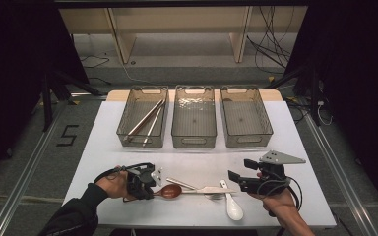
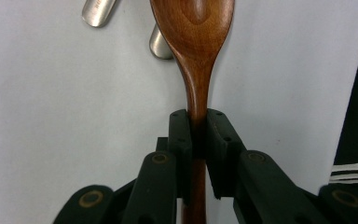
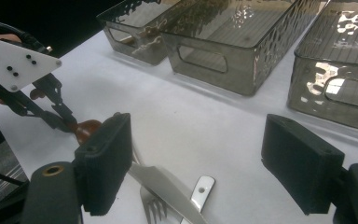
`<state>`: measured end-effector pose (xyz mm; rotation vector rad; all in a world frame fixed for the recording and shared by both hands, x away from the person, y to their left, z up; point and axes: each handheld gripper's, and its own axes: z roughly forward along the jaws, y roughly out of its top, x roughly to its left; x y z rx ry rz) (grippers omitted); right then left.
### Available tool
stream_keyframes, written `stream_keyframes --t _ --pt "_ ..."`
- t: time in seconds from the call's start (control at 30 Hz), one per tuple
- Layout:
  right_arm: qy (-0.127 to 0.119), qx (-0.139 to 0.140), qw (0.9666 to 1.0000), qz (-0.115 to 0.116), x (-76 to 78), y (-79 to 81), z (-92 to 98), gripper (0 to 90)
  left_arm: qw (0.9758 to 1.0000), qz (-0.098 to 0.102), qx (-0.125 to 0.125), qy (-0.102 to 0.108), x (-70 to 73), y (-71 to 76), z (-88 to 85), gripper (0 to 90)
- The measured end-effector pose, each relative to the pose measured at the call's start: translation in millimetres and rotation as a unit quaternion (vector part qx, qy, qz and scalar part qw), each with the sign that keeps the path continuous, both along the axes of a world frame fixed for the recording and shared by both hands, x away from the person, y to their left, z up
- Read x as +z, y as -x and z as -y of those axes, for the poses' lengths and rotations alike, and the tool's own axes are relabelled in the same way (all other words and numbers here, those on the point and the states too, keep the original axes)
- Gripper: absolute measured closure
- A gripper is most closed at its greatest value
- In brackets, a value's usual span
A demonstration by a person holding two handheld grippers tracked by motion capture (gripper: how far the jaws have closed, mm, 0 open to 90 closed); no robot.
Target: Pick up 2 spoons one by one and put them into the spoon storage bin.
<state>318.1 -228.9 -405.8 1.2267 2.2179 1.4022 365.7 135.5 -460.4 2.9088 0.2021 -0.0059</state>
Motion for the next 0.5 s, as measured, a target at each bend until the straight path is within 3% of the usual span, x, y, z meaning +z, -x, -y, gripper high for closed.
stream_keyframes --t 0.13,0.33,0.5 --pt "0.0 0.0 1.0 0.0 0.2 0.3 0.2 25.5 0.9999 -0.003 0.004 0.009 2.0 -1.2 -1.6 80.9" --pt "0.0 -0.001 1.0 -0.001 0.0 0.1 0.0 25.5 0.9987 0.002 0.022 0.047 15.5 -4.9 -6.9 81.0" --pt "0.001 -0.001 1.0 -0.001 -0.1 0.2 -0.2 25.5 0.9924 0.016 0.068 0.102 27.5 -9.3 -9.5 81.0"
